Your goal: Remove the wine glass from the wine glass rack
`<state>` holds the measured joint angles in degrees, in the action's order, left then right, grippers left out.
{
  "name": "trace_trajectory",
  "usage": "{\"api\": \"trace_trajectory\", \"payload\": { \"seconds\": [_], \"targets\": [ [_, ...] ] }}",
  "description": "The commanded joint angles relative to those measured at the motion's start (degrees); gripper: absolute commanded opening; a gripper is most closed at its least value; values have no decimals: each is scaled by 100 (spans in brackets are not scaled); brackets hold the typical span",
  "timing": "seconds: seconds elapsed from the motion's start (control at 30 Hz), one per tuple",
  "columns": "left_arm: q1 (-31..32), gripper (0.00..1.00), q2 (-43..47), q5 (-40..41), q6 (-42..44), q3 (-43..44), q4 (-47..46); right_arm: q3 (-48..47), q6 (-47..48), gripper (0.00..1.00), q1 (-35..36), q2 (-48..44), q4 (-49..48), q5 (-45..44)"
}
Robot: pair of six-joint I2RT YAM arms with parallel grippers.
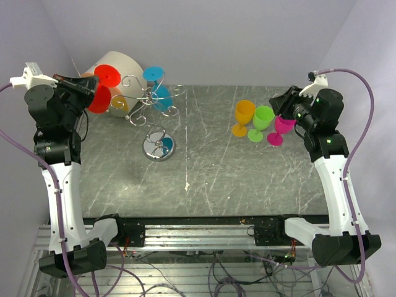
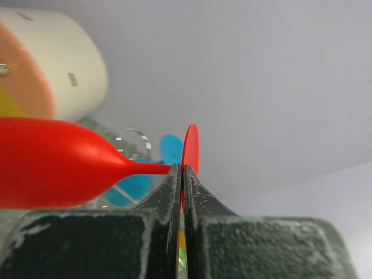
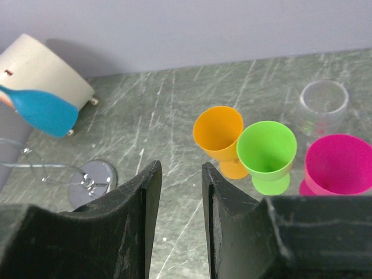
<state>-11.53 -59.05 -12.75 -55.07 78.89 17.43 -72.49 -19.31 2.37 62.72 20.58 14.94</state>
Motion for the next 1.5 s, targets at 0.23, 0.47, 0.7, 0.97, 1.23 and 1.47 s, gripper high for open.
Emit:
{"api": "trace_trajectory", "payload": {
  "seconds": [0.23, 0.47, 0.7, 0.97, 1.23, 1.47],
  "targets": [
    [23, 7, 147, -2015, -1732, 359, -2765, 52, -1189, 34, 40, -52, -1933, 2864],
    [90, 7, 211, -2467, -3021, 443, -4367, 289, -2921, 36, 195, 217, -4237, 4258],
    [114, 7, 315, -2512, -4484, 119, -5955, -72, -4558, 50, 1237, 1071, -6946, 4763],
    [258, 7, 606, -2527, -4847, -271, -6303, -1347, -6039, 65, 1988, 2569, -9786, 4657],
    [412, 7, 1029, -2414, -5381, -1025, -6920, -2527, -8037, 65, 2240, 4233, -11973, 4111],
    [572, 7, 1291, -2372, -5600, -1548, -7153, -2623, -7668, 64, 2721, 4438, -11786, 4189]
  ]
}}
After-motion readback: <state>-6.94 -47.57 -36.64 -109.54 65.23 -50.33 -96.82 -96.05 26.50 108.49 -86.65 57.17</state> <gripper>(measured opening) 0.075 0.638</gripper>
